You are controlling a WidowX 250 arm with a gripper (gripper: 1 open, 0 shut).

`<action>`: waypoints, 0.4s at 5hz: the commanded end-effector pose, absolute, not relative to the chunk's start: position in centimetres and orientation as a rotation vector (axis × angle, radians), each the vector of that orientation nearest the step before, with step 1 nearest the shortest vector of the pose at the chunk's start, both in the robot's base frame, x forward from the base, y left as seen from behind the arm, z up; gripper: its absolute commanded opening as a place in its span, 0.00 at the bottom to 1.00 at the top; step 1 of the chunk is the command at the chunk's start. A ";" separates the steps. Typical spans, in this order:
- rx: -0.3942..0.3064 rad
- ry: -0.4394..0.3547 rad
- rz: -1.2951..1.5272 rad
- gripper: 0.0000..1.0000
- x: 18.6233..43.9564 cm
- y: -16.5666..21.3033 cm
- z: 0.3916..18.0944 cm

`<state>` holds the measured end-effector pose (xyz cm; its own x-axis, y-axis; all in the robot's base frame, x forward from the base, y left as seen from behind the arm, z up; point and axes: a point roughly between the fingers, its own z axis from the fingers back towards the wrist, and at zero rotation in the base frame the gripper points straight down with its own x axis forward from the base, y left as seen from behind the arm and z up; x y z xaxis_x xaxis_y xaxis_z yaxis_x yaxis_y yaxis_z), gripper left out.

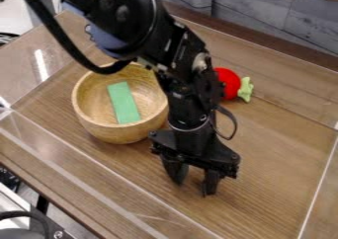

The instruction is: Remove the green stick from the brown bowl and put it on the table

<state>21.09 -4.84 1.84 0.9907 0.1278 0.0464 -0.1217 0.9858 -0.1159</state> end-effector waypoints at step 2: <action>-0.132 -0.081 0.078 1.00 21.9 -5.1 2.7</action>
